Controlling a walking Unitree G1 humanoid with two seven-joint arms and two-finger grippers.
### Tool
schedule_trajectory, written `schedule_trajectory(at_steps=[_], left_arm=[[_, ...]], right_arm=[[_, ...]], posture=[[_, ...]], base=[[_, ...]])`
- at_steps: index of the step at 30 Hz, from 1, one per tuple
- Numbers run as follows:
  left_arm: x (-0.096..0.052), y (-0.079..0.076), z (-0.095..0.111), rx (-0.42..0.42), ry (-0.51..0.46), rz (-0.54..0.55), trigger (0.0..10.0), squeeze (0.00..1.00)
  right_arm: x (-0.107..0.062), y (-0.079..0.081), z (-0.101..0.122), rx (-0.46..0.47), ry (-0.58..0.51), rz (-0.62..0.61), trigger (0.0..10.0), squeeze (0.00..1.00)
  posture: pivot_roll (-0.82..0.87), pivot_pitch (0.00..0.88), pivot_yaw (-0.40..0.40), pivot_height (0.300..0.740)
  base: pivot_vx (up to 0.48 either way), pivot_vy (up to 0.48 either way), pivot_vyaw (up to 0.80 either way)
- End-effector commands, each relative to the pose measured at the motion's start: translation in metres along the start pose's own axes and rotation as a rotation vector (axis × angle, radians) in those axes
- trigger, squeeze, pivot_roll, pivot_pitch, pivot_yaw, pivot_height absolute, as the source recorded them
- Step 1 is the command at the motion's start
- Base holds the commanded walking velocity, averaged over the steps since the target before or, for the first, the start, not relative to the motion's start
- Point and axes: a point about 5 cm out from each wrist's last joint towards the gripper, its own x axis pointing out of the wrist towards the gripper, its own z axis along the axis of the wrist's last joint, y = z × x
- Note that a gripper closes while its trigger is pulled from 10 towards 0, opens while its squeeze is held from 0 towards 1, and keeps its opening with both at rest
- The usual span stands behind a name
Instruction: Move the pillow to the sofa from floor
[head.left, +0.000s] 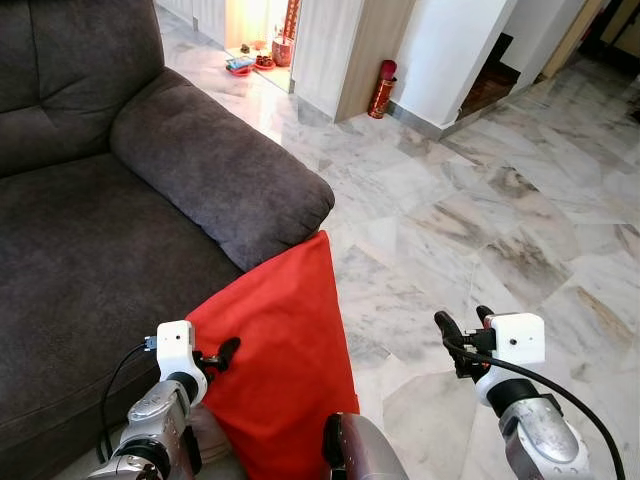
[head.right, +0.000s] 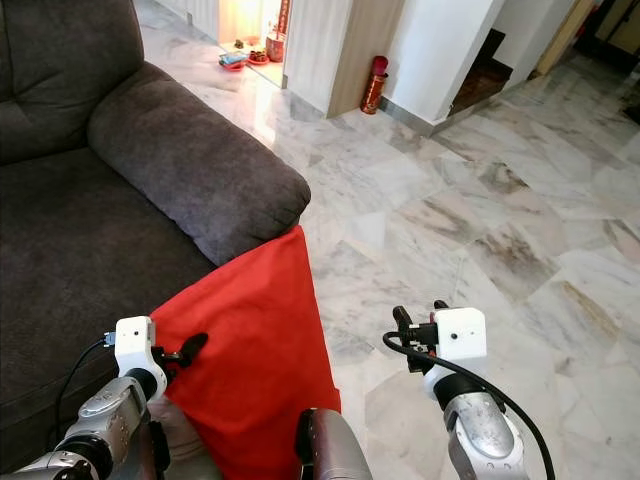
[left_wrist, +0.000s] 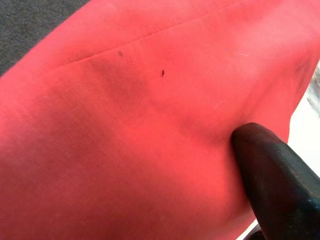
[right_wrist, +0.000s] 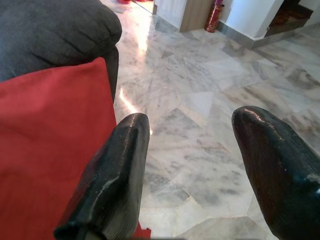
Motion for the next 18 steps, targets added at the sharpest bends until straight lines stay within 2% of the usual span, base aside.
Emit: schedule_trajectory(at_steps=[1,18], left_arm=[[0.002,-0.006,-0.001,-0.003,0.000,-0.001,0.0,0.00],[-0.005,0.009,-0.001,-0.028,-0.037,0.040,0.0,0.00]], right_arm=[[-0.002,-0.007,0.005,-0.014,-0.010,-0.021,10.0,0.00],[0.002,-0.002,0.004,0.002,-0.007,-0.011,10.0,0.00]], posture=[[-0.18,0.072,-0.247,0.584],[-0.15,0.071,-0.239,0.584]], base=[[0.000,0.000,0.00],[0.000,0.000,0.00]])
